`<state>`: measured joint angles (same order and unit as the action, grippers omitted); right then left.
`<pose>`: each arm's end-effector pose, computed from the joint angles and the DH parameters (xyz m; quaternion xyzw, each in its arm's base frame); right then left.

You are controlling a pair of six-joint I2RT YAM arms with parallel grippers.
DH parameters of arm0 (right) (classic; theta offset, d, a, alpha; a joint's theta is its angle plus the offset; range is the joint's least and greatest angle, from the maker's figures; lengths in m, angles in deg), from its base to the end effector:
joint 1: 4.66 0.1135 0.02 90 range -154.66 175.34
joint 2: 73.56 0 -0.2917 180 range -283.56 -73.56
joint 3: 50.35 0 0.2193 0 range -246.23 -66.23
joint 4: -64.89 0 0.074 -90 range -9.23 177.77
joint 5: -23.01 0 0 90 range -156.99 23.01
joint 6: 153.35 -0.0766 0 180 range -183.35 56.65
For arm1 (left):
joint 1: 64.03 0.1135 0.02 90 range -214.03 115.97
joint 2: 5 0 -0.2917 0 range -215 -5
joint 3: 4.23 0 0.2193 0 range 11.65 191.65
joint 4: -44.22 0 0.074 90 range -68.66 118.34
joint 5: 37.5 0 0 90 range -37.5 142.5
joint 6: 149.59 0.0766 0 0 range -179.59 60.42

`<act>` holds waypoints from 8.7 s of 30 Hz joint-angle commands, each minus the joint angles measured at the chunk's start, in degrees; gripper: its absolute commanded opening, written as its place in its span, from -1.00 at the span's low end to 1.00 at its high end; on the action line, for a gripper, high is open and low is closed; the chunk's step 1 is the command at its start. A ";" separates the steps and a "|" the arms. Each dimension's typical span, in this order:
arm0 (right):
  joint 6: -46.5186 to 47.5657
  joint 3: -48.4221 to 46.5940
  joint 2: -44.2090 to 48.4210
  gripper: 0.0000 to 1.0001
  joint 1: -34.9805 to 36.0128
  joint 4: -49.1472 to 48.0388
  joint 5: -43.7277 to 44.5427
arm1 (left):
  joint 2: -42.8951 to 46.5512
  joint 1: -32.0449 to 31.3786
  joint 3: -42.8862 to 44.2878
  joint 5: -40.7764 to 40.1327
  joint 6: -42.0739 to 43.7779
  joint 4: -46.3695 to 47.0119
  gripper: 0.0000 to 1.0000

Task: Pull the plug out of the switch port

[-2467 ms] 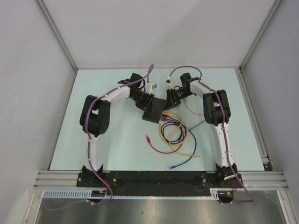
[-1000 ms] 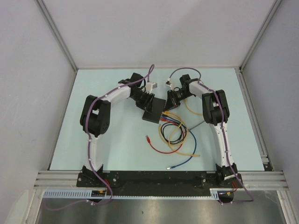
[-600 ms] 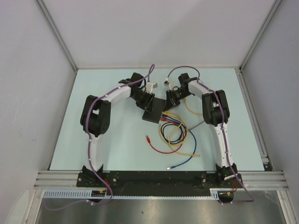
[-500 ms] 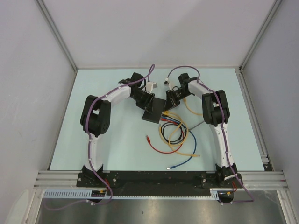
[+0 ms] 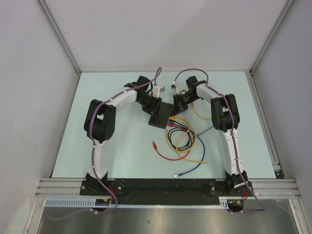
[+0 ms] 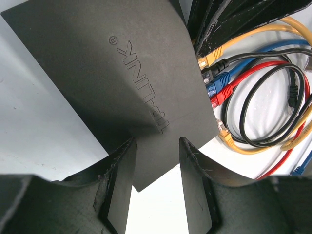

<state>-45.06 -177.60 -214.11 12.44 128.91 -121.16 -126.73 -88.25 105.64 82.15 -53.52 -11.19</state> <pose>0.4451 0.2019 0.1325 -0.3169 0.8277 0.4515 0.1030 0.3879 -0.2160 0.1869 0.2963 0.9017 -0.2778 0.1485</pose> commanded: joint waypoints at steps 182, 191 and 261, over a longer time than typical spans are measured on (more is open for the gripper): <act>-27.42 25.41 21.37 -0.56 -0.22 -41.55 25.97 | 2.90 5.85 -1.80 -0.65 2.55 -9.94 -0.92; -13.90 20.33 17.96 0.71 -3.13 -28.82 -2.50 | 12.12 7.35 -0.21 15.00 2.21 -2.42 -0.54; -0.44 11.53 1.86 -0.58 0.48 -12.28 -7.53 | -4.74 1.20 4.00 5.77 -0.35 -0.81 -0.97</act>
<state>-48.41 -165.29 -210.78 11.67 112.65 -131.19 -130.27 -86.55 107.79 89.71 -54.59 -12.06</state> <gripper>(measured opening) 0.243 0.016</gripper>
